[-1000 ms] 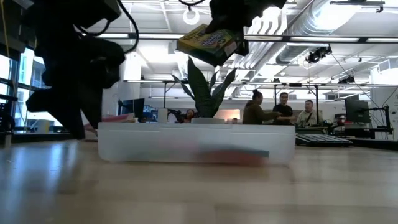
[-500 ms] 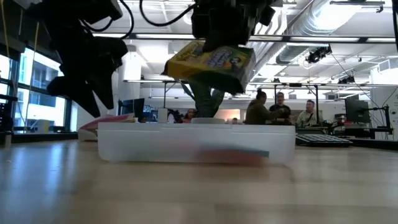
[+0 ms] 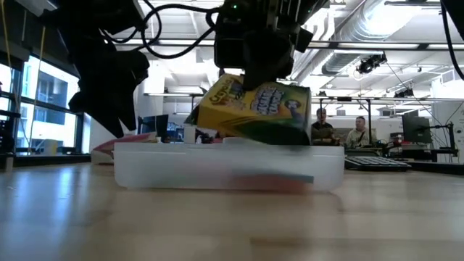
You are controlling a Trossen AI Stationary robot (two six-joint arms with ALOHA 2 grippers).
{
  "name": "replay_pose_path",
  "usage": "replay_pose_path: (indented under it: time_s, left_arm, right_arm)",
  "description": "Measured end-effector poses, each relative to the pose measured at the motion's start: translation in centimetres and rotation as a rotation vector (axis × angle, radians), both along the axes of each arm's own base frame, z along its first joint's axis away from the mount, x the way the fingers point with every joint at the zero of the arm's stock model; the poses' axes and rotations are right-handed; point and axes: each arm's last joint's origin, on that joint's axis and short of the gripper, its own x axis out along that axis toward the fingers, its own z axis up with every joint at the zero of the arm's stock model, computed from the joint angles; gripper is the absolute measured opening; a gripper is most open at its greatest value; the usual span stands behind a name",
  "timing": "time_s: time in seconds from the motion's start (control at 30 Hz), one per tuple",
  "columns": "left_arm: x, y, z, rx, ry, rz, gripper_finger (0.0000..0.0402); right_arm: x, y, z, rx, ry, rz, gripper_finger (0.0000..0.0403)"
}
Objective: Pack school essentials
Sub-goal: Put the yellow crayon box into the blue supply box, then close the blue supply box
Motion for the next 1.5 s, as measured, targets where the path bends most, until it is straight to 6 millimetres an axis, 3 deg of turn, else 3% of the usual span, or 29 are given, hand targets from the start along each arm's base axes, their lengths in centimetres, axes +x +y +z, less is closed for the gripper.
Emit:
replay_pose_path:
  time_s: [0.3,0.77,1.07,1.37,1.5]
  left_arm:
    - [0.0,0.4,0.0,0.022,0.007,-0.044,0.0211]
    - [0.0,0.4,0.0,0.047,0.024,-0.128,0.0211]
    - [0.0,0.4,0.0,0.083,0.044,-0.21,0.0211]
    - [0.0,0.1,0.0,0.047,0.047,-0.383,0.0211]
    - [-0.2,0.0,-0.1,0.037,0.071,-0.436,0.0211]
  right_arm:
    - [0.2,0.6,-0.4,-0.082,-0.031,0.017,0.0072]
    - [0.3,0.0,-0.4,-0.113,0.008,-0.071,0.0171]
    - [0.3,-2.1,-0.3,-0.061,0.085,-0.215,0.0172]
    - [0.3,-1.3,-0.2,-0.103,0.131,-0.31,0.0172]
    - [-0.1,-2.0,1.3,-0.172,0.107,-0.416,0.0172]
